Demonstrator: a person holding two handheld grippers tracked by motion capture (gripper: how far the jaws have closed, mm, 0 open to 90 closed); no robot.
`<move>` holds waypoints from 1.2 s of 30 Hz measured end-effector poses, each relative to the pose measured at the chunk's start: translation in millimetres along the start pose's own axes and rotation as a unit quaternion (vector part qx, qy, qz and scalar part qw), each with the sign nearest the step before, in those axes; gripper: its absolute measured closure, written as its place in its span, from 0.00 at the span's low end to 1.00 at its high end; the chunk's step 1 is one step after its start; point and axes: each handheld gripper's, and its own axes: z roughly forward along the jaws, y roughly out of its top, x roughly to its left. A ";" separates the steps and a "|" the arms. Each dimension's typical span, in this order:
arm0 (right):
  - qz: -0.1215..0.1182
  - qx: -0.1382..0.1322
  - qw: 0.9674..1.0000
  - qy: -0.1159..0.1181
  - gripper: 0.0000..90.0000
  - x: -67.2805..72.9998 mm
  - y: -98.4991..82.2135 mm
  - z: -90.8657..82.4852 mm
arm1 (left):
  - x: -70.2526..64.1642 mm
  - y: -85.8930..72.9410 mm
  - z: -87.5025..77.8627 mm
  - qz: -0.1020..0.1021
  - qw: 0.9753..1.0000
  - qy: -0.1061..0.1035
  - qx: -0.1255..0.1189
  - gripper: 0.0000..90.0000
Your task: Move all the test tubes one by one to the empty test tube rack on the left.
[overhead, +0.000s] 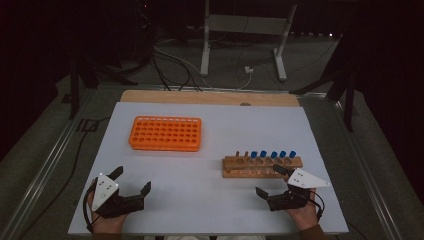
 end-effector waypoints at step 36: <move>0.032 -0.026 0.993 -0.109 0.18 -59.7 55.7 -47.1 | 5.8 -2.9 -0.5 -0.014 0.999 0.036 -0.002 0.01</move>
